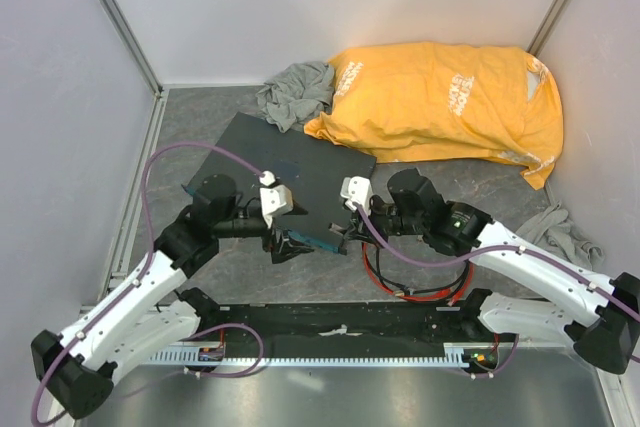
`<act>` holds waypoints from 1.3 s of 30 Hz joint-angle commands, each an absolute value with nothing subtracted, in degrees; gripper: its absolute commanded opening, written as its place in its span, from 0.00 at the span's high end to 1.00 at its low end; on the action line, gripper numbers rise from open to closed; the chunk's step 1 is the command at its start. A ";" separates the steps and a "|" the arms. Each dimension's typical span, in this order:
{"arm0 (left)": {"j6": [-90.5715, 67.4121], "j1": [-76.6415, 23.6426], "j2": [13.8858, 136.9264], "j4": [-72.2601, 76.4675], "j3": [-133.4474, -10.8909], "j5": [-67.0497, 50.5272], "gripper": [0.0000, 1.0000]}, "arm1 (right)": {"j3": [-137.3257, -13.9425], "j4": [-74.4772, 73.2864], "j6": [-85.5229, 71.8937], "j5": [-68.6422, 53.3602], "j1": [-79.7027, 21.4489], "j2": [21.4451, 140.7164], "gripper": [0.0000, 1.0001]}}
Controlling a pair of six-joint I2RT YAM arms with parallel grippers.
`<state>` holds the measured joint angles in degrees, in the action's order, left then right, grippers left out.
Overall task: Insert the plug into the switch port
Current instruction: Pick up the plug from the center of the board.
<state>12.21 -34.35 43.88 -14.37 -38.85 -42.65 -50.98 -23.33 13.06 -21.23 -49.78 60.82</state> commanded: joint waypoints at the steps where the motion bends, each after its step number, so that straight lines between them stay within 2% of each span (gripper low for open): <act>1: 18.89 -38.58 48.51 -12.30 -44.99 -44.82 0.12 | -50.89 -23.38 14.23 -22.94 -51.59 59.24 1.00; 4: 19.68 -39.90 52.20 -12.39 -47.10 -45.70 0.17 | -50.98 -23.73 14.41 -22.24 -52.47 58.54 1.00; 11: 20.83 -42.18 56.95 -13.71 -49.92 -47.19 0.37 | -51.06 -23.99 14.59 -21.88 -53.26 57.31 0.99; 16: 20.74 -43.24 59.06 -14.15 -50.80 -46.94 0.42 | -50.98 -23.99 14.68 -21.62 -53.61 56.95 1.00; 20: 20.48 -44.03 60.12 -14.68 -51.24 -46.32 0.52 | -50.80 -23.99 14.68 -21.53 -53.88 57.04 0.99; 27: 21.27 -44.82 62.14 -18.10 -52.82 -44.56 0.58 | -50.71 -23.99 14.59 -20.74 -54.23 57.04 0.99; 36: 22.32 -45.53 63.54 -21.97 -54.23 -41.57 0.59 | -50.54 -23.99 14.59 -19.95 -54.49 57.13 0.99; 39: 22.41 -45.70 63.89 -22.59 -54.67 -41.22 0.71 | -50.45 -24.08 14.68 -19.86 -54.49 57.30 0.99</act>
<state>19.75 -45.21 63.31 -21.17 -51.79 -42.19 -50.96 -24.95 13.76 -20.27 -54.04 58.06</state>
